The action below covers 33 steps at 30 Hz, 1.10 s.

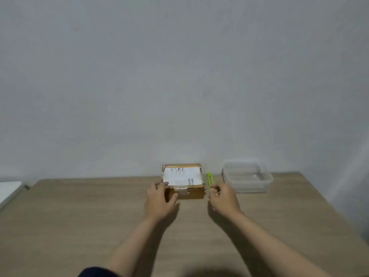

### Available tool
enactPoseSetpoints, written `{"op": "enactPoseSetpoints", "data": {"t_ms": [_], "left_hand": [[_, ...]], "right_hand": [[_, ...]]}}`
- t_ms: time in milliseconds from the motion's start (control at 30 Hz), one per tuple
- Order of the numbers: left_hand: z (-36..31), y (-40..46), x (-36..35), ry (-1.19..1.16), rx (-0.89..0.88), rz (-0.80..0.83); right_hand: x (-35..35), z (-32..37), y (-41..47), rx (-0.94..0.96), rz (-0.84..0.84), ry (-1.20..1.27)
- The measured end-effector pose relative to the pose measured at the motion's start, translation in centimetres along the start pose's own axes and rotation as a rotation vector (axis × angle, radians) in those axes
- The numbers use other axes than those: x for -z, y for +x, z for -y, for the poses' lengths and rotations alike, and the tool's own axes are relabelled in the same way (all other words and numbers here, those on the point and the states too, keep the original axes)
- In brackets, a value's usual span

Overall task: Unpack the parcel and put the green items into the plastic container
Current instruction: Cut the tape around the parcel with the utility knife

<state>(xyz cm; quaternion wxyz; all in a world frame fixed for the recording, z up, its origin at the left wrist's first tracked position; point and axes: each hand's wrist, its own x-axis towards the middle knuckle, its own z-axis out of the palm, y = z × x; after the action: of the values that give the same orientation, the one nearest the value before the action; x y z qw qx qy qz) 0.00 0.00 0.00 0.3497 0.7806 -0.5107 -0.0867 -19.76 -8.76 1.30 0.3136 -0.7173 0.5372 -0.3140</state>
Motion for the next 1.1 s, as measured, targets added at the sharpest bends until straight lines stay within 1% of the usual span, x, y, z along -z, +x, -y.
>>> {"op": "enactPoseSetpoints", "data": {"t_ms": [100, 167, 300, 500, 600, 667, 800, 867, 933, 1000, 1033, 1100], "left_hand": [[1.7, 0.1, -1.5, -0.043, 0.08, 0.043], [3.2, 0.3, -2.7, -0.04, 0.072, 0.064], [4.8, 1.7, -4.9, -0.055, 0.033, 0.063], [5.5, 2.5, -6.9, -0.067, 0.016, -0.041], [5.8, 2.7, -7.0, -0.056, 0.008, -0.052], [5.9, 2.9, -7.1, -0.044, 0.014, -0.056], [5.9, 3.1, -7.3, -0.097, 0.044, -0.092], [5.9, 3.3, -7.3, -0.134, 0.063, -0.115], [5.8, 3.5, -7.3, -0.17, 0.074, -0.12], [5.9, 3.7, -7.5, -0.188, 0.065, -0.12], [5.9, 3.7, -7.5, -0.192, 0.058, -0.121], [5.9, 3.7, -7.5, -0.198, 0.053, -0.124]], "right_hand": [[-1.8, -2.2, 0.8, -0.087, -0.03, 0.019], [-2.8, -3.5, 1.2, -0.149, -0.048, 0.008], [-4.1, -5.0, 3.0, -0.178, -0.108, -0.059], [-5.4, -5.5, 5.4, -0.22, -0.111, -0.142], [-6.0, -5.3, 6.0, -0.251, -0.074, -0.203], [-6.2, -5.1, 6.4, -0.278, -0.061, -0.191], [-5.8, -5.2, 7.1, -0.295, 0.014, -0.098], [-5.1, -4.8, 7.1, -0.299, 0.019, -0.013], [-4.3, -3.9, 6.6, -0.29, -0.059, 0.114], [-3.5, -2.5, 5.9, -0.226, -0.173, 0.259], [-3.3, -1.7, 5.6, -0.183, -0.198, 0.327], [-3.5, -0.6, 5.6, -0.093, -0.177, 0.408]]}}
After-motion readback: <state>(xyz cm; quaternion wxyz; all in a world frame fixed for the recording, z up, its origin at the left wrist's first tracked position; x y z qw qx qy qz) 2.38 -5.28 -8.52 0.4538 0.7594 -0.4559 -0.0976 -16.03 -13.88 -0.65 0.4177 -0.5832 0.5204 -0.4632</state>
